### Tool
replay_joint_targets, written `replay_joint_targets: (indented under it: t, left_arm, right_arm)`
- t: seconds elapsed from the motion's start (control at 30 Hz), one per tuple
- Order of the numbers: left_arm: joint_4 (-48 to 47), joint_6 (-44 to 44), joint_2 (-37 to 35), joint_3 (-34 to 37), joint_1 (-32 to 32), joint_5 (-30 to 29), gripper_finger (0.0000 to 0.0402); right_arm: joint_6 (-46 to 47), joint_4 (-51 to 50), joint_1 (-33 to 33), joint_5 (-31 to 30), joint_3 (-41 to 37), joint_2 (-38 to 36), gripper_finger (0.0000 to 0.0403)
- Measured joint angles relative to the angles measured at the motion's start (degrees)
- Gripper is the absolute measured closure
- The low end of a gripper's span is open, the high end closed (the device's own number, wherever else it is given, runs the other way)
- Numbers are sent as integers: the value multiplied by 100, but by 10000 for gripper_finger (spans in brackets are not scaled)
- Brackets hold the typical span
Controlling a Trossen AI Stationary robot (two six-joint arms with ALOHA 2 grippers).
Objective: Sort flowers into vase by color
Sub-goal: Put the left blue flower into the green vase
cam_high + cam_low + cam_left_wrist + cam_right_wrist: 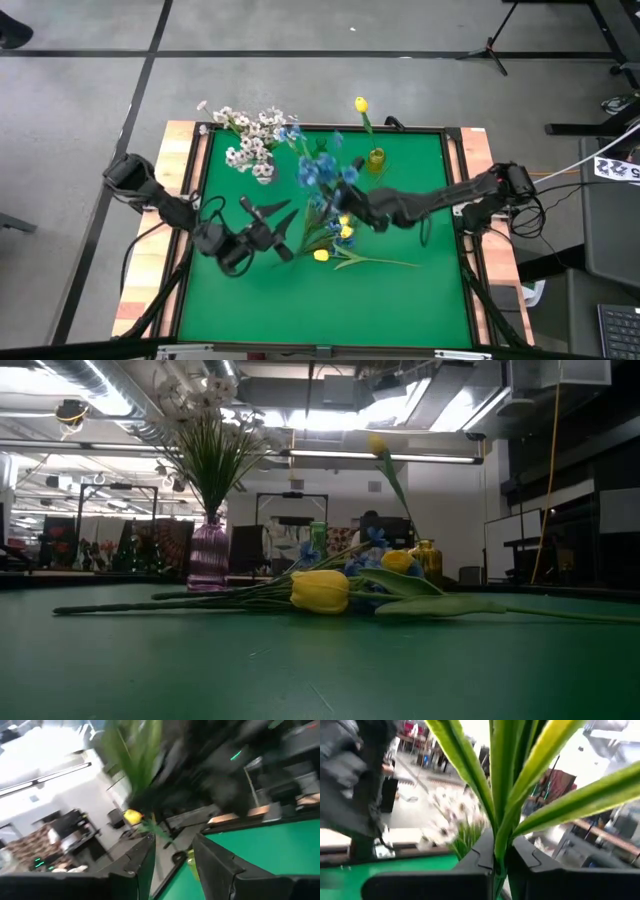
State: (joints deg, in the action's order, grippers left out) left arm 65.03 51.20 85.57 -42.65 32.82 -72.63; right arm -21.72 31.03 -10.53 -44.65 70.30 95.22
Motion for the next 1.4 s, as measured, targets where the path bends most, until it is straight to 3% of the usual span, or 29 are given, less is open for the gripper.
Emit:
replay_joint_targets:
  t: [0.17, 0.4, 0.57, 0.7, 0.93, 1.4]
  left_arm:
    - [5, -167, -325, 288, 574, 96, 278]
    - [-159, -1484, -2007, 1518, 1235, 566, 305]
    - [-1652, -3192, -3400, 2198, 1174, 1722, 327]
    - [-3121, -4189, -4036, 2264, 904, 2281, 343]
    - [-3640, -4517, -4195, 2264, 669, 2367, 364]
    - [-3932, -4538, -4195, 2264, 640, 2366, 371]
  right_arm:
    - [903, -723, 907, 1095, 0, 2, 383]
    - [1453, -647, 1920, 1978, -352, 7, 383]
    - [1727, 194, 2435, 2402, -890, 33, 383]
    - [1753, 565, 2628, 2434, -1064, 65, 383]
    - [1749, 1247, 2798, 2651, -1064, 396, 383]
    - [1699, 1328, 2859, 2778, -1065, 535, 383]
